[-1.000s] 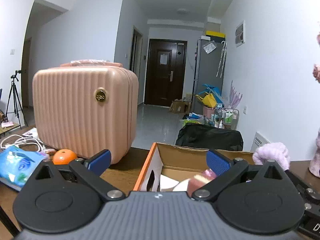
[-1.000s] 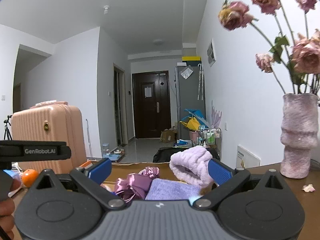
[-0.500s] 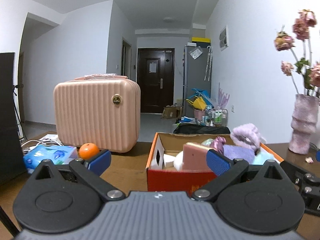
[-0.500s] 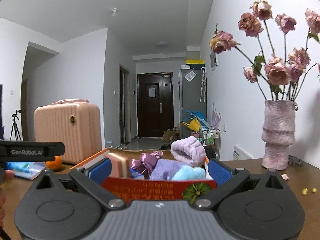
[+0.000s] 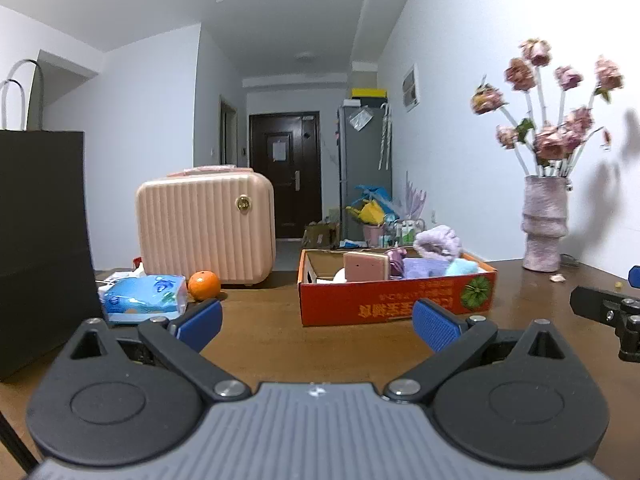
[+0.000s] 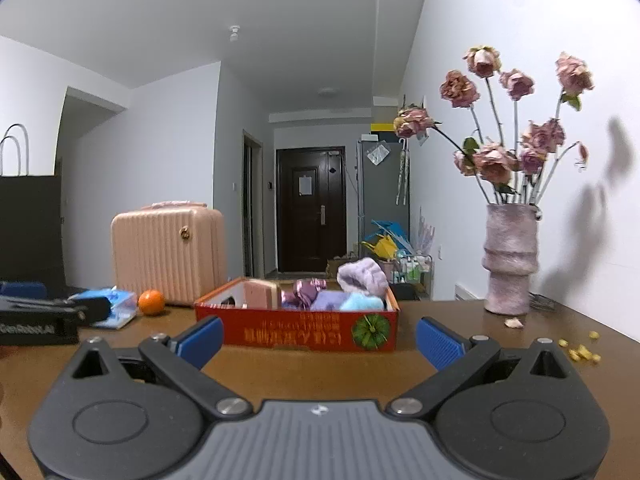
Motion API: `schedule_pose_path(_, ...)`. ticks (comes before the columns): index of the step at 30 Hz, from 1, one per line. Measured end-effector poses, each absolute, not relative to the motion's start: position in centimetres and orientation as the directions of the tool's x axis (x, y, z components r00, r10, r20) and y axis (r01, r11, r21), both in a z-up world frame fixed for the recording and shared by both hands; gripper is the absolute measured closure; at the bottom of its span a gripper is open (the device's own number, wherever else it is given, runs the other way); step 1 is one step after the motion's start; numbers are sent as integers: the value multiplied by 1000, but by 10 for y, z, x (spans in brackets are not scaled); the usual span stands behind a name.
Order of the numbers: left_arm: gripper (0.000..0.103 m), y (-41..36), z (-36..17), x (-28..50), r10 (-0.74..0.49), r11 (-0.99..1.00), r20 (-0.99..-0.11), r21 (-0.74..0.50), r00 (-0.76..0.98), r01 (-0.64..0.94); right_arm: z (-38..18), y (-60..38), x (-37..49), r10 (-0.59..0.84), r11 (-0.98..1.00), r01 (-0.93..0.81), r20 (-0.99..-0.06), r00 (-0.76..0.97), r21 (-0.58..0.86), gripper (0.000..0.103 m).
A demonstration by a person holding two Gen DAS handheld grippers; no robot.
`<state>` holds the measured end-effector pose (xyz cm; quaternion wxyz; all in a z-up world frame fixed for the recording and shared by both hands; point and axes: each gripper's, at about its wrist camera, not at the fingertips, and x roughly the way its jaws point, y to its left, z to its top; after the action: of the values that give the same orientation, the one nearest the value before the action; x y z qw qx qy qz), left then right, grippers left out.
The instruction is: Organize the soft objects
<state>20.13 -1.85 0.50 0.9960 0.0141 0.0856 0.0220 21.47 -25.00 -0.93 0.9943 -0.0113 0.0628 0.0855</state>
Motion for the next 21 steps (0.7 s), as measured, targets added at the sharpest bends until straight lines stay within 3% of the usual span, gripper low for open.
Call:
schedule_pose_path(9, 0, -20, -2, 130, -1, 1000, -169, 14, 986, 4, -8, -260, 134, 153, 986, -160, -147, 977, -41, 0)
schedule_pose_path(21, 0, -20, -8, 110, -17, 1000, -184, 8, 983, 19, -10, -259, 99, 148, 986, -157, -143, 979, -54, 0)
